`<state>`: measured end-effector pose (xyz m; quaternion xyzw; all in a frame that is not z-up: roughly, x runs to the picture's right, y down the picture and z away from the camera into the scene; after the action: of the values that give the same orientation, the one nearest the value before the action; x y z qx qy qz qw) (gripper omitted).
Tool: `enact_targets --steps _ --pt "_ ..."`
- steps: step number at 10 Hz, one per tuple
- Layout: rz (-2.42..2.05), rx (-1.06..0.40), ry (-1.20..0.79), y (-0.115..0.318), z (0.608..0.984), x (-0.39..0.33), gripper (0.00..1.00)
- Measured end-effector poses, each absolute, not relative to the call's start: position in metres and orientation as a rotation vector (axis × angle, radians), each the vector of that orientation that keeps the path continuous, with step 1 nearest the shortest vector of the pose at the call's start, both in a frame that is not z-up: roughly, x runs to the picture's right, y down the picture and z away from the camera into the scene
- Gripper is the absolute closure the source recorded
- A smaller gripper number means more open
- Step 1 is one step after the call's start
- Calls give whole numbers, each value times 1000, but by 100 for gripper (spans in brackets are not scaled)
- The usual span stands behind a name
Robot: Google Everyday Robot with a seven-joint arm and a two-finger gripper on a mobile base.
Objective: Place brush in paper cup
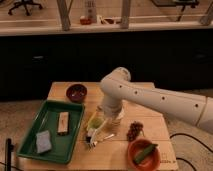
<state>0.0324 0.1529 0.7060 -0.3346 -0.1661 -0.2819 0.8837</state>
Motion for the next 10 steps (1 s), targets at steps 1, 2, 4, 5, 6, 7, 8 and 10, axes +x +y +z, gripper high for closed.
enact_targets --steps 1,2,4,5,6,7,8,10 --pt "-615 -689 -356 150 706 37 100" --pt "-641 -680 -369 147 706 37 100" --pt "-692 -670 -406 142 706 44 100" --pt "-709 -669 -424 140 707 46 100" --pt "-724 -669 -439 138 707 49 100" --pt "-738 -670 -450 136 708 50 100" --pt "-751 -673 -458 135 709 51 100" --pt "-797 -680 -482 133 710 52 100"
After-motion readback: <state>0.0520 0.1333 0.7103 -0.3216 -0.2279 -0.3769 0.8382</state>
